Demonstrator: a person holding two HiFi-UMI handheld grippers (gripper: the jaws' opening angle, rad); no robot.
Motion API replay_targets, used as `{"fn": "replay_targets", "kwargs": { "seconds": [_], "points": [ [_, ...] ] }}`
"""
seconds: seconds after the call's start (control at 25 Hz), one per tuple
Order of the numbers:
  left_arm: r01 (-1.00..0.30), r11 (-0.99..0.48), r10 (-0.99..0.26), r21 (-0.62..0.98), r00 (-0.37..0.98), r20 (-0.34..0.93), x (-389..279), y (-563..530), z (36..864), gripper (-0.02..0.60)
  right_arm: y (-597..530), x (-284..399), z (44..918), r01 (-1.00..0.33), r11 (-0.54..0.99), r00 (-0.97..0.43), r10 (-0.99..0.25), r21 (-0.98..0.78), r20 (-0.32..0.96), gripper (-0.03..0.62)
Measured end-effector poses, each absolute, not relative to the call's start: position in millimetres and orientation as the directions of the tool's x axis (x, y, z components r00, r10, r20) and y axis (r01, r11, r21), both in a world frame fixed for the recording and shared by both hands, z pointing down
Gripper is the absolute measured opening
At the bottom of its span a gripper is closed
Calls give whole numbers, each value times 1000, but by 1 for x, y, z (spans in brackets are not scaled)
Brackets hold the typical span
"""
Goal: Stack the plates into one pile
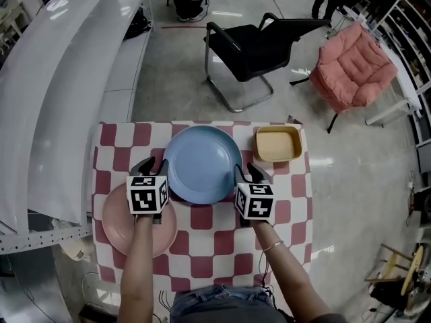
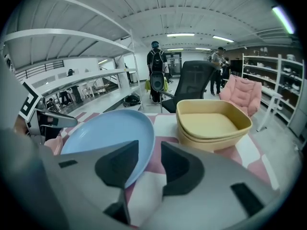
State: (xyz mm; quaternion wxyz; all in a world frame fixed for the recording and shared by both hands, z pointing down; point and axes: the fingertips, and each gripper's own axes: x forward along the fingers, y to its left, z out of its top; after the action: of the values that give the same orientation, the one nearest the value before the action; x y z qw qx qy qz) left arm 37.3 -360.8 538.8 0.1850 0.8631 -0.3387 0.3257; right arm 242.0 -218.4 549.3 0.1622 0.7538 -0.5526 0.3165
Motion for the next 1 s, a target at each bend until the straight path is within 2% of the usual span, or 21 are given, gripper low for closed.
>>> {"fn": "replay_targets", "kwargs": {
  "seconds": [0.44, 0.68, 0.8, 1.0],
  "points": [
    [-657, -752, -384, 54, 503, 774, 48, -363, 561, 140, -224, 245, 566, -937, -330, 164, -707, -116, 687, 138],
    [-605, -796, -353, -14, 445, 823, 51, -358, 574, 113, -226, 237, 570, -944, -308, 139, -700, -120, 700, 138],
    [-603, -798, -336, -1, 443, 831, 51, -358, 575, 78, -227, 236, 569, -943, -308, 138, -701, -123, 700, 138],
    [-602, -798, -336, 9, 458, 823, 51, -356, 574, 71, -226, 235, 568, -938, -319, 136, -705, -139, 696, 138]
  ]
}}
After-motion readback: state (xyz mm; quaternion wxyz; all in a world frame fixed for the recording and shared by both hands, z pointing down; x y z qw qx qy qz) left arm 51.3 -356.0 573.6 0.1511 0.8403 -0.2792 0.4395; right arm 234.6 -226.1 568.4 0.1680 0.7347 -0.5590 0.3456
